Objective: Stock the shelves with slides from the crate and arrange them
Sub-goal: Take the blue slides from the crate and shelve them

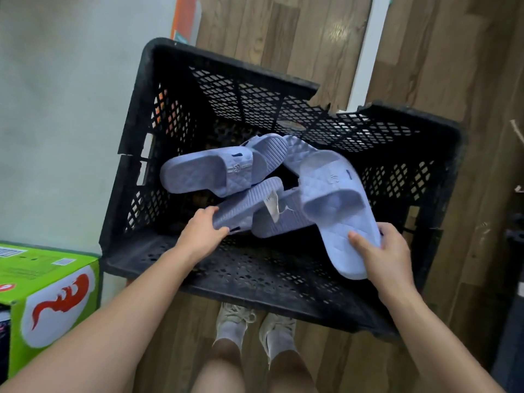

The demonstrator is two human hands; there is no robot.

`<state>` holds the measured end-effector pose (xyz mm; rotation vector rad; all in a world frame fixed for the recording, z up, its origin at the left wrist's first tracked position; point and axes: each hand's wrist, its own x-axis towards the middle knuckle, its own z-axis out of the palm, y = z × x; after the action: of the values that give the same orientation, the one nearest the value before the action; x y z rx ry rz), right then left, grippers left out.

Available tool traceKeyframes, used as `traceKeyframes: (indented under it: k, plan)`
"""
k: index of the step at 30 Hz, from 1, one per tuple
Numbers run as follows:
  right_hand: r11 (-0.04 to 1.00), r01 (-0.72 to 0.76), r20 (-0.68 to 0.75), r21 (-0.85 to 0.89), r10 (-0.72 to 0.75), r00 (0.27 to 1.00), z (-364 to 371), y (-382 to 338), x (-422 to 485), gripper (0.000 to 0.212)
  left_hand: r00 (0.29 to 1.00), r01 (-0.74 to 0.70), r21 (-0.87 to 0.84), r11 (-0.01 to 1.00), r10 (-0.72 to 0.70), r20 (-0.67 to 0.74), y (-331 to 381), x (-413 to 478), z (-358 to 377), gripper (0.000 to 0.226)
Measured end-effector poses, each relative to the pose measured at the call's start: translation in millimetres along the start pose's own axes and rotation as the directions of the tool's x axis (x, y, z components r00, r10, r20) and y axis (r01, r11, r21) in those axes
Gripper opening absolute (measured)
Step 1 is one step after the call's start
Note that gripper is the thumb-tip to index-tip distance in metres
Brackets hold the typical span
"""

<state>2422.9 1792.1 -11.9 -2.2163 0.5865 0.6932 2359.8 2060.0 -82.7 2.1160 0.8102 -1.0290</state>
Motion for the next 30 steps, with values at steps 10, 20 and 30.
traceKeyframes:
  k: [10, 20, 30]
  plan:
    - [0.98, 0.001, -0.073, 0.199, 0.013, 0.997, -24.6, 23.2, -28.9, 0.012, 0.996, -0.015, 0.043, 0.999, 0.011, 0.09, -6.4, 18.3, 34.0, 0.084]
    - [0.973, -0.007, -0.015, 0.23, 0.011, 1.0, 10.1, 37.5, -13.2, 0.013, 0.995, -0.029, 0.313, 0.949, 0.057, -0.08, -2.9, 74.9, 50.8, 0.065]
    - [0.946, -0.038, -0.055, 0.32, 0.059, 0.997, 24.3, 30.9, 0.9, 0.011, 1.0, 0.011, 0.179, 0.984, -0.011, 0.002, -18.9, 87.0, 60.1, 0.041]
